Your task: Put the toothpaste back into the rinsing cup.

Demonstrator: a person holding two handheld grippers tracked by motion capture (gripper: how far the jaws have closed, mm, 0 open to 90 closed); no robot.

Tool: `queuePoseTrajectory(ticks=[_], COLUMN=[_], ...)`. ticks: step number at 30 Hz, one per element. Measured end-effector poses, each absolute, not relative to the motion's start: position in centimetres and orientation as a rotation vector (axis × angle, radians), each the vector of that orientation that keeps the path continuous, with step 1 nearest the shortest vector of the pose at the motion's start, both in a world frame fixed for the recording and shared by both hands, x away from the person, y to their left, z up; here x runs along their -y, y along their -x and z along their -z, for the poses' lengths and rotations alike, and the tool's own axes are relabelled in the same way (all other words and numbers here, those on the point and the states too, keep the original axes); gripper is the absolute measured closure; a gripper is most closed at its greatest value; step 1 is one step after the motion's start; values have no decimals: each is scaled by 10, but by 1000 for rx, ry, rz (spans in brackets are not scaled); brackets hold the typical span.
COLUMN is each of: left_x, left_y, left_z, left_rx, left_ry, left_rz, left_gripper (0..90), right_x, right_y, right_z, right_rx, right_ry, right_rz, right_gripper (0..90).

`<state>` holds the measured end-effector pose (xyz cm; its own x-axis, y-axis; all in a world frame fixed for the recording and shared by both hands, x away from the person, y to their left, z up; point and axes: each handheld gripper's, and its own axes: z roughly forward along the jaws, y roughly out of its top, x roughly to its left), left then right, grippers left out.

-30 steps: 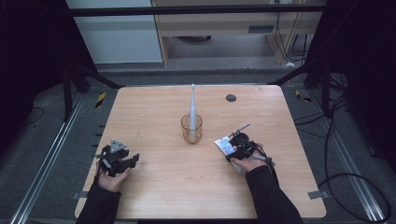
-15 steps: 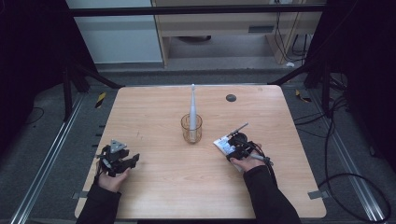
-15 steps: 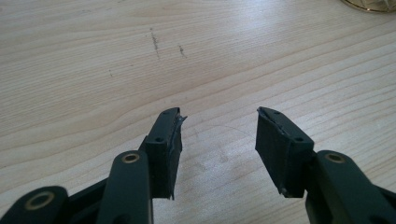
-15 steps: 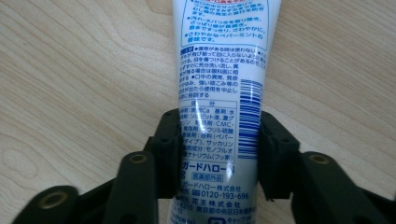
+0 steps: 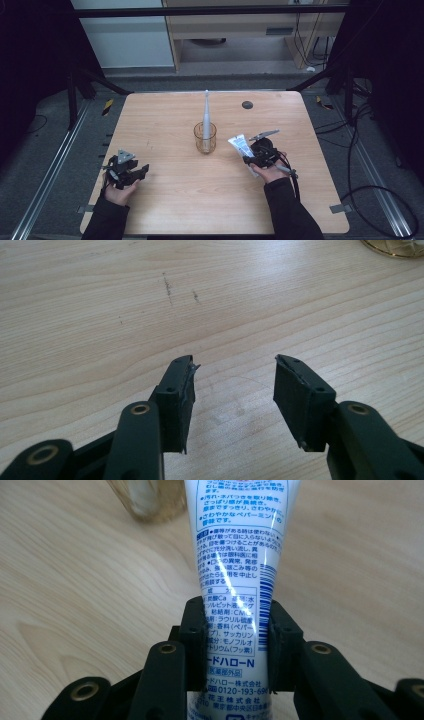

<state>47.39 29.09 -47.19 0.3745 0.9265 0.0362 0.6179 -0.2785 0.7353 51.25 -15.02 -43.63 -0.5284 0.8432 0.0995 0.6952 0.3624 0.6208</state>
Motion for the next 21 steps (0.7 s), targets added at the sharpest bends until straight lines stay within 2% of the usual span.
queuePoseTrajectory(ticks=[12, 21], left_x=[-291, -292], left_y=[-473, -473], left_z=[471, 470], left_rx=[-1328, -1326], left_ry=[-1992, -1982], left_rz=[-636, -636], left_gripper=[504, 504], right_x=[140, 119], right_y=[-502, -510], right_z=[386, 373], right_rx=[-2114, -1949], right_ry=[-1229, -1163], right_rz=[-1316, -1508], right_gripper=[682, 682])
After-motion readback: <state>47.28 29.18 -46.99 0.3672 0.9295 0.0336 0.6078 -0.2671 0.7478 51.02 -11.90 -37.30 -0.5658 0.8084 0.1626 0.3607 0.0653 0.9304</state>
